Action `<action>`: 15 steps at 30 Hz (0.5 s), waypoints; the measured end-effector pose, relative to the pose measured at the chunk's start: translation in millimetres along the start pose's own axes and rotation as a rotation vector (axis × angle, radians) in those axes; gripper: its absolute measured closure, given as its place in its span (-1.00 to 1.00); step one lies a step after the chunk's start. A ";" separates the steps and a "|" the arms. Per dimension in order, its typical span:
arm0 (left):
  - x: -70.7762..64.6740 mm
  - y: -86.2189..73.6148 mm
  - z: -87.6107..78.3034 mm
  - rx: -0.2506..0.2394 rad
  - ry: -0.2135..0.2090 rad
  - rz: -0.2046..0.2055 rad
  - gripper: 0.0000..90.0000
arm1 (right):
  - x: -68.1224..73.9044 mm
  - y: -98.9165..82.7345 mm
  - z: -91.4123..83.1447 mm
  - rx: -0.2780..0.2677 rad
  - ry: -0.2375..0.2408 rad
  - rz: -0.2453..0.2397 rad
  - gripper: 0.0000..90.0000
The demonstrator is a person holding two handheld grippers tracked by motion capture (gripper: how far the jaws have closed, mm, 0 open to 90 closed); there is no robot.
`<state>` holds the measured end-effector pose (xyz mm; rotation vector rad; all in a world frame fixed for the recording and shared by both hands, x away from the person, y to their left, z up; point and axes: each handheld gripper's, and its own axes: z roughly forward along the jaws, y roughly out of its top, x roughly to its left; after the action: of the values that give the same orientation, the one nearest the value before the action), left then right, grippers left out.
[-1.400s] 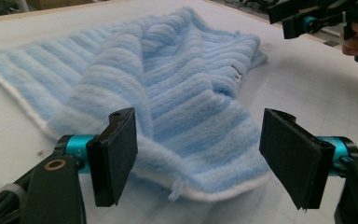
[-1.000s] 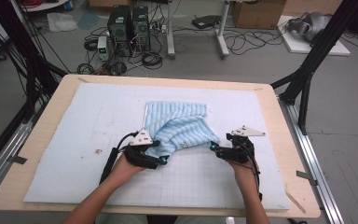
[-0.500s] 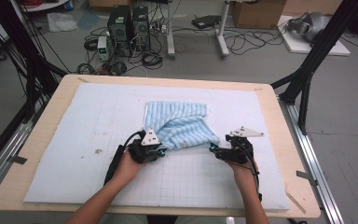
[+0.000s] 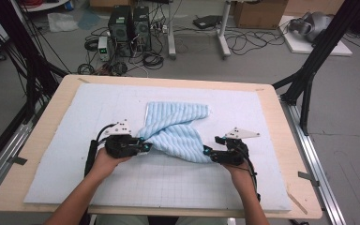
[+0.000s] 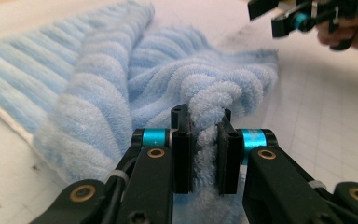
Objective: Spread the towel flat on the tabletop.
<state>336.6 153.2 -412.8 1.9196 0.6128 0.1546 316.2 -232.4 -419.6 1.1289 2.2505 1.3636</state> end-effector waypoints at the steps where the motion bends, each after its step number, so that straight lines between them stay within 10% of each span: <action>1: 0.9 1.4 -2.4 -0.002 -0.003 0.006 0.77 | 2.6 1.4 1.0 -0.005 0.022 -0.016 -0.17; 9: 2.4 3.5 -7.6 -0.022 -0.012 -0.001 0.76 | 34.9 1.9 22.1 0.106 0.267 -0.225 -0.06; 15: 2.0 4.2 -10.2 -0.033 -0.021 0.002 0.76 | 45.5 -0.7 39.7 0.199 0.120 -0.333 0.55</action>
<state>336.0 161.3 -404.9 1.8873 0.5913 0.1452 309.1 -174.1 -433.8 0.6965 2.5642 1.1203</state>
